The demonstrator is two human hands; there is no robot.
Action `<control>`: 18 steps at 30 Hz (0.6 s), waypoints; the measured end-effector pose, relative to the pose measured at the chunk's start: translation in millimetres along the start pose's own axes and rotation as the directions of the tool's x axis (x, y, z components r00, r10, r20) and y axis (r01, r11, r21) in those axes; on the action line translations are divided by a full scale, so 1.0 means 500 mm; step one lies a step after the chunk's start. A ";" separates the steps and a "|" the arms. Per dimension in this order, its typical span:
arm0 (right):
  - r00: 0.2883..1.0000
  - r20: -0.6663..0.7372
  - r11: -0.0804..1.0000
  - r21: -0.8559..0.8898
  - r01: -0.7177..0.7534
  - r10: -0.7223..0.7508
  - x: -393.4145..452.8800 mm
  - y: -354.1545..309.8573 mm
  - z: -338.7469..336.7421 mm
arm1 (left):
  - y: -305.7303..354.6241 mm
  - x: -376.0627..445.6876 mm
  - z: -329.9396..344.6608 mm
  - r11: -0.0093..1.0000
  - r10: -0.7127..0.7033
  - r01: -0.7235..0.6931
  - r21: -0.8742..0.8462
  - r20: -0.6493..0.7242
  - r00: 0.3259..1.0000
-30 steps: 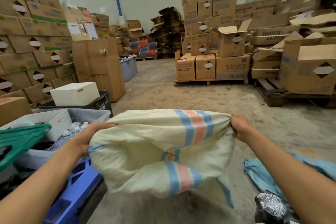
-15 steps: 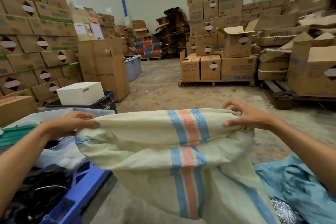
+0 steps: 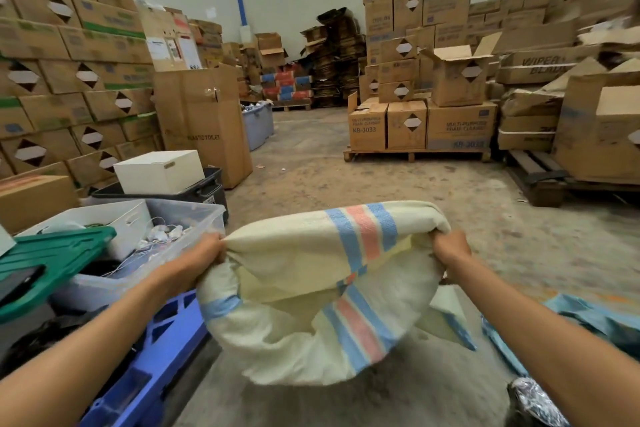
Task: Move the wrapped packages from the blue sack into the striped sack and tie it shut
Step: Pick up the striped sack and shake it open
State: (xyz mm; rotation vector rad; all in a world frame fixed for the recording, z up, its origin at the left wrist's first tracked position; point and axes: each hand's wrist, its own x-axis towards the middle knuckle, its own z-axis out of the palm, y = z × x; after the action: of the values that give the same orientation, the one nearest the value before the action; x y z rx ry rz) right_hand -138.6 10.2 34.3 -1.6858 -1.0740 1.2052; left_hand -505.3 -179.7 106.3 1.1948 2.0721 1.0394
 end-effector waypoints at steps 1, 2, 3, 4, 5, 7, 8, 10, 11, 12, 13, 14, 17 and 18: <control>0.991 0.096 0.989 0.106 -0.104 0.094 -0.001 0.008 0.008 | -0.021 0.008 0.006 1.000 0.010 -0.010 0.019 0.011 1.000; 0.966 0.215 0.966 0.182 -0.183 0.143 0.002 0.016 0.017 | -0.043 0.015 0.012 0.998 0.035 -0.039 0.052 0.061 0.998; 0.933 0.321 0.944 0.228 -0.240 0.160 0.007 0.024 0.024 | -0.062 0.016 0.018 0.994 0.034 -0.046 0.097 0.116 0.993; 0.904 0.398 0.926 0.261 -0.274 0.155 0.007 0.030 0.028 | -0.073 0.006 0.028 0.990 0.029 -0.045 0.131 0.121 0.992; 0.886 0.443 0.920 0.272 -0.281 0.140 0.002 0.032 0.026 | -0.090 0.007 0.032 0.987 0.036 -0.047 0.155 0.077 0.996; 0.832 0.547 0.932 0.247 -0.266 0.093 -0.003 0.039 0.007 | -0.121 0.014 0.032 0.992 0.064 -0.060 0.112 -0.029 0.998; 0.802 0.594 0.951 0.209 -0.229 0.062 -0.008 0.041 -0.005 | -0.132 0.020 0.028 0.996 0.066 -0.062 0.058 -0.071 0.995; 0.739 0.673 0.991 0.111 -0.075 -0.020 -0.005 0.053 -0.034 | -0.161 0.051 0.003 0.996 -0.022 0.005 -0.093 -0.178 0.984; 0.700 0.713 0.999 0.039 0.023 -0.044 -0.005 0.057 -0.049 | -0.169 0.059 -0.011 0.989 -0.074 0.042 -0.144 -0.221 0.973; 0.678 0.734 0.991 -0.047 0.124 -0.050 -0.003 0.058 -0.062 | -0.182 0.070 -0.029 0.987 -0.104 0.068 -0.144 -0.258 0.961; 0.667 0.743 0.962 -0.147 0.230 -0.046 0.001 0.058 -0.073 | -0.188 0.077 -0.045 0.990 -0.113 0.083 -0.112 -0.293 0.950; 0.671 0.740 0.915 -0.238 0.326 -0.046 0.001 0.057 -0.080 | -0.197 0.087 -0.060 0.993 -0.113 0.098 -0.061 -0.322 0.940; 0.747 0.648 0.743 -0.426 0.517 -0.148 -0.005 0.037 -0.083 | -0.175 0.086 -0.086 0.975 -0.026 0.108 0.193 -0.383 0.923; 0.777 0.590 0.701 -0.458 0.547 -0.220 -0.011 0.029 -0.079 | -0.160 0.078 -0.089 0.951 0.027 0.102 0.293 -0.406 0.913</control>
State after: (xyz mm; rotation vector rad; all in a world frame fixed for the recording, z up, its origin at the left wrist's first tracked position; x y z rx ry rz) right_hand -98.8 -4.7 32.2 -1.4593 -2.2401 1.0728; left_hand -595.0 -186.4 63.1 1.1476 2.6540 1.0397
